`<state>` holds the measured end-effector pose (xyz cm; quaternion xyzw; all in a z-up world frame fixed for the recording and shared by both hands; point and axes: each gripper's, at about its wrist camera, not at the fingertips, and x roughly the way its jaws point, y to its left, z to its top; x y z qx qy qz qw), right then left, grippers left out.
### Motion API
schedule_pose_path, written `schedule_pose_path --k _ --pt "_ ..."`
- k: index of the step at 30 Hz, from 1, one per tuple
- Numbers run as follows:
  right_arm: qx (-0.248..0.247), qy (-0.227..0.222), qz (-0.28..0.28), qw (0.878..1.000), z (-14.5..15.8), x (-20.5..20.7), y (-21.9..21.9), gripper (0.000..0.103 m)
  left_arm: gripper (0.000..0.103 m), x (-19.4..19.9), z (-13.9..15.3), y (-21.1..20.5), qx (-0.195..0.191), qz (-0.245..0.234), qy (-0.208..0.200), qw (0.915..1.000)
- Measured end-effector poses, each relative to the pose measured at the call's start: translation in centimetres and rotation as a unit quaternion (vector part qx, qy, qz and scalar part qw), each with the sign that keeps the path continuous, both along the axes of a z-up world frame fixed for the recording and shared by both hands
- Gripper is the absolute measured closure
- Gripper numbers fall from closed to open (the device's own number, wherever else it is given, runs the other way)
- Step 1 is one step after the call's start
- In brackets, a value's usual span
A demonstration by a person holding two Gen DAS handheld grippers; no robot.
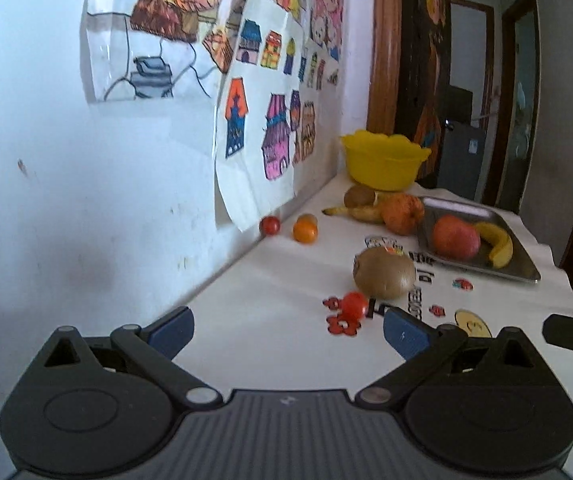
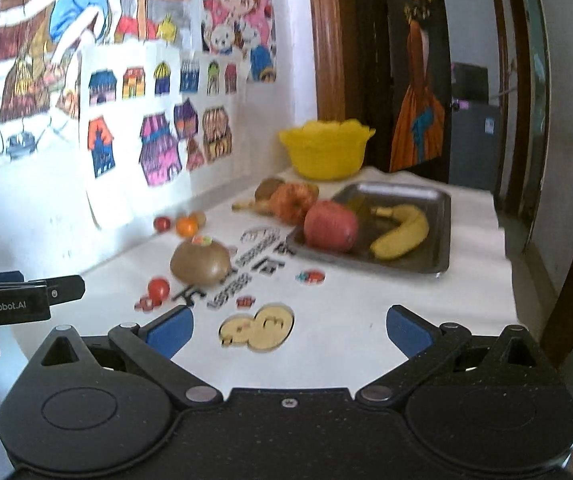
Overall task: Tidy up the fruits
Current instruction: 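Withdraw both tools from the tray back toward the remaining fruit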
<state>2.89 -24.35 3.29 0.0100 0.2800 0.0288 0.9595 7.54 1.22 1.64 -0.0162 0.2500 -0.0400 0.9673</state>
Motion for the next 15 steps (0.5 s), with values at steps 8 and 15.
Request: schedule_pose_path --k 8,15 --pt "0.001 0.029 0.005 1.000 -1.1 0.4 0.7 0.001 0.000 0.2 -0.6 -0.5 0.008 -0.010 0.013 0.9998" --pt "0.002 0.048 0.014 0.999 -1.8 1.5 1.1 0.001 0.000 1.2 -1.2 -0.5 0.014 -0.009 0.024 0.9996"
